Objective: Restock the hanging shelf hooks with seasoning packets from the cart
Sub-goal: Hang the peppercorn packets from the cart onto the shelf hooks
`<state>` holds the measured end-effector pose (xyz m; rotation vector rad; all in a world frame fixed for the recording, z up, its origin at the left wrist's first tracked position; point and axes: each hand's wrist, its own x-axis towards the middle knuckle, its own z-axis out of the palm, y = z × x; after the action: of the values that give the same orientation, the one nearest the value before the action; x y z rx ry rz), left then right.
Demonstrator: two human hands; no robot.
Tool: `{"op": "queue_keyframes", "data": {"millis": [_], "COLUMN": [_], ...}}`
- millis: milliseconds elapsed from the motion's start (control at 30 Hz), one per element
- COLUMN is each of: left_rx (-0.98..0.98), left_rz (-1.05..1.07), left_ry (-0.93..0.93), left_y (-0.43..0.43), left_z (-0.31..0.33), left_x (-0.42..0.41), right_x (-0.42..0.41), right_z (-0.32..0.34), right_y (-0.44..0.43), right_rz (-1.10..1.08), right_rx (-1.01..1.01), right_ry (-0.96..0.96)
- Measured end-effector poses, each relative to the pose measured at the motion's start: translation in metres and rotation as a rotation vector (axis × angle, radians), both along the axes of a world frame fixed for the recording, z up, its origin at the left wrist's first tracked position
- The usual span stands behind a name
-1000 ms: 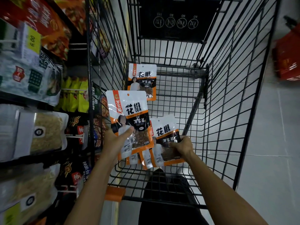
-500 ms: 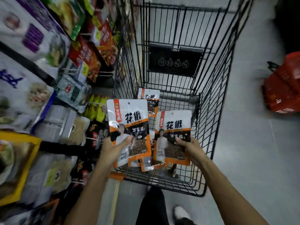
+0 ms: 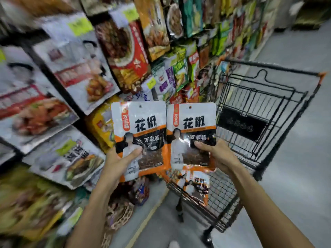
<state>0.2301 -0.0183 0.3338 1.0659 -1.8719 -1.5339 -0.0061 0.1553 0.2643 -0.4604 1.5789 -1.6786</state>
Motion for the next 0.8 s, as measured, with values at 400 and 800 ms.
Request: {"op": "queue_keyframes", "data": {"millis": [400, 800], "left_rx": [-0.226, -0.278], "left_rz": [0.523, 0.839], "left_ry": [0.165, 0.281], "left_y": [0.03, 0.075], "left_z": [0.134, 0.158], "left_x": [0.268, 0.578], "right_x": [0.198, 0.498], "right_z": [0.16, 0.201], "right_y": [-0.107, -0.156], "right_rz": [0.491, 0.876], "right_rx": [-0.329, -0.458], "right_ry": [0.28, 0.219]}}
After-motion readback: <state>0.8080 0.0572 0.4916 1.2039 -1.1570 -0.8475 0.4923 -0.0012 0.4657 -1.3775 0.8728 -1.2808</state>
